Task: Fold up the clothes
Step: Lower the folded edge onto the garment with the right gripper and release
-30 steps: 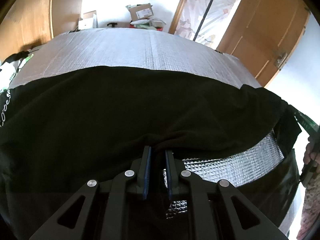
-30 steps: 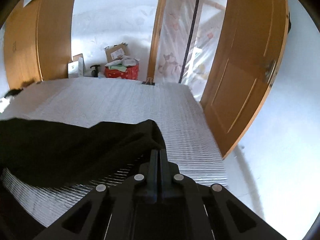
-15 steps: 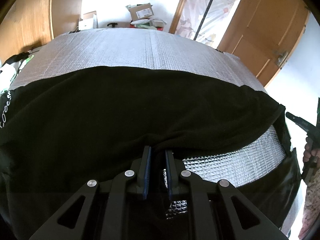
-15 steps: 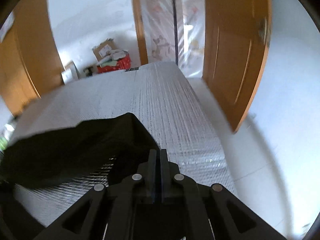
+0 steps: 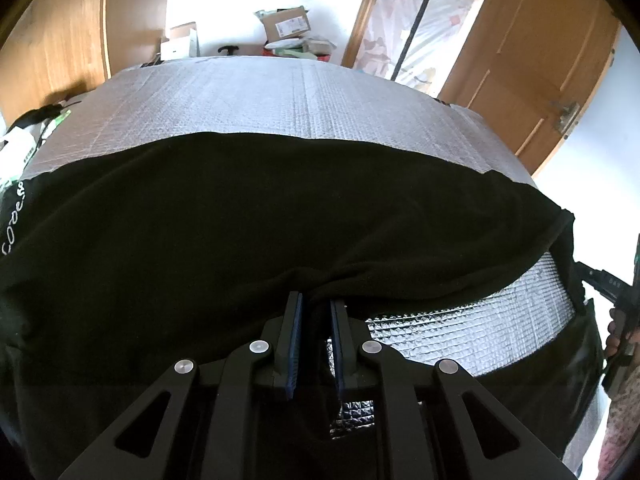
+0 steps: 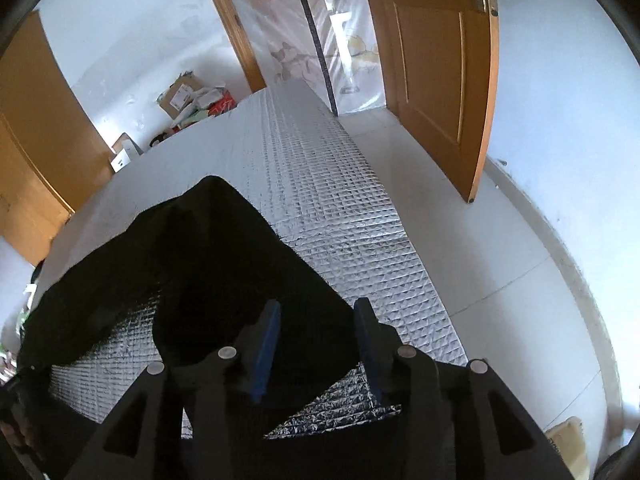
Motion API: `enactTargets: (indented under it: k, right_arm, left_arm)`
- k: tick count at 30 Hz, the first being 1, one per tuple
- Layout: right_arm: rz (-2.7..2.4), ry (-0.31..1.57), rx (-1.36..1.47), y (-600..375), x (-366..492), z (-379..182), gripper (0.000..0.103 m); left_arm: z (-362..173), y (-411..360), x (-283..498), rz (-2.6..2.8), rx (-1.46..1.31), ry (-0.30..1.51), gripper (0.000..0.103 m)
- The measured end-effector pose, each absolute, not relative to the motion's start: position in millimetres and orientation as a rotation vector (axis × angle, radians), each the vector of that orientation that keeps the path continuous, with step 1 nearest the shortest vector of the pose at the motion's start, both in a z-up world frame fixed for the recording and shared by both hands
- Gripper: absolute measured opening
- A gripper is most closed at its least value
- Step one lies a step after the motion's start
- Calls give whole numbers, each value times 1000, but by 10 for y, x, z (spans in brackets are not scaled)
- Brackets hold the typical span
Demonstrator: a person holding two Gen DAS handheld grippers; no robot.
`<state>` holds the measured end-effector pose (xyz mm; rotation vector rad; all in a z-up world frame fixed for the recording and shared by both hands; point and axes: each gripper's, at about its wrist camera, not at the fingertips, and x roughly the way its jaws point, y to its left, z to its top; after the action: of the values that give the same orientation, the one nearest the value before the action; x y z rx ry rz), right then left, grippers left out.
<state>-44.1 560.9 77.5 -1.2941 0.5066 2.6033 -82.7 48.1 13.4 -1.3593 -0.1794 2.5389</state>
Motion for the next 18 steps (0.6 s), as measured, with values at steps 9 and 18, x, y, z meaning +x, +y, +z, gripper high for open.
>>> enactTargets:
  k: [9,18]
  right_arm:
    - [2641,421,-1338,5472,-519,832,5]
    - [2612,422,-1222,5668,-469,950,4]
  left_arm:
    - [134,484,-828,2544,-1362,-180,14]
    - [141,489,-835,2546,-1368,-175,14]
